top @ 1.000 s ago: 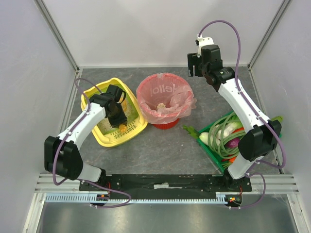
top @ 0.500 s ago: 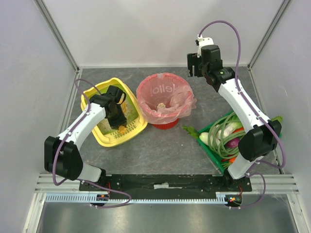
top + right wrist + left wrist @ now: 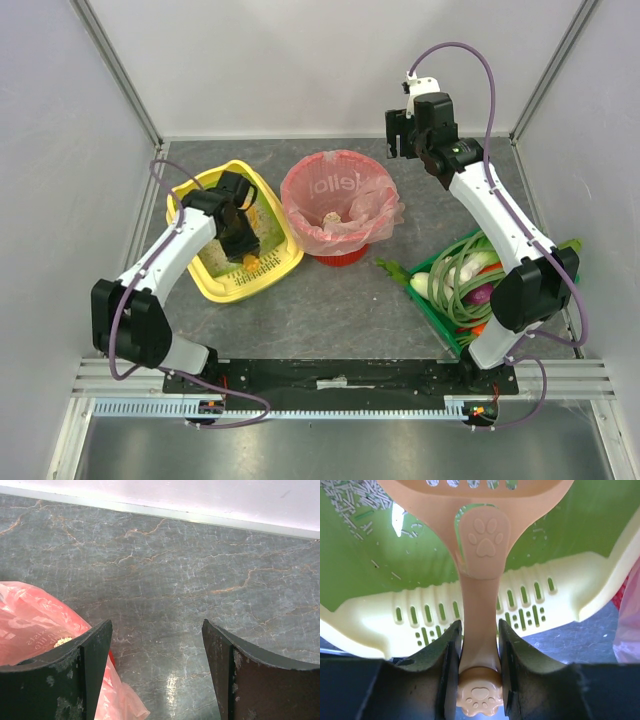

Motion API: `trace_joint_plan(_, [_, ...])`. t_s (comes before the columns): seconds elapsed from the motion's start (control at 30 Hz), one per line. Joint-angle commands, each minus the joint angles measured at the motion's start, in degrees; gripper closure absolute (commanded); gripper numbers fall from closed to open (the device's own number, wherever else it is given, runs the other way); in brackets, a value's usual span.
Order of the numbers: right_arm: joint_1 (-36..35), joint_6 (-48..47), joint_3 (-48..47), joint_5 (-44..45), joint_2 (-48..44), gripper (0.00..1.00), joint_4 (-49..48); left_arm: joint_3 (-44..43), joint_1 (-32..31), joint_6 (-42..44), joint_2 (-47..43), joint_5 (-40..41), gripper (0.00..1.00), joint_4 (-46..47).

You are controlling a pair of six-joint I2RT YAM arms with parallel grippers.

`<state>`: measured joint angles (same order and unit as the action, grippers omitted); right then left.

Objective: Clean the litter box

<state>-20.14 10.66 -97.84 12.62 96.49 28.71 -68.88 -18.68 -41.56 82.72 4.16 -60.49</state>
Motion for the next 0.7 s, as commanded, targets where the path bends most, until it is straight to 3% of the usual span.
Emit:
trace_joint_plan(0.0, [-0.1,-0.5,-0.2,0.6,-2.0,0.19,-2.1,2.2,4.8,0.9,-3.3,-3.8,0.98,4.6])
trace_joint_plan(0.03, [-0.1,-0.5,-0.2,0.6,-2.1,0.19,-2.2,2.9,4.7,1.5,-5.7,-7.2,0.98,7.1])
trace_joint_plan(0.23, [-0.1,-0.9,-0.2,1.7,-3.1,0.19,-2.2,4.0,5.0,8.8,-9.2,-10.6,0.98,5.6])
trace_joint_plan(0.43, [-0.1,-2.0,-0.2,2.9,-4.9,0.19,-3.0,5.0,5.0,9.4,-14.2,-16.2,0.98,5.8])
trace_joint_plan(0.67, [-0.1,-3.3,5.2,5.0,-8.0,0.19,-5.2,2.4,5.1,12.0,-18.9,-13.4,0.98,0.4])
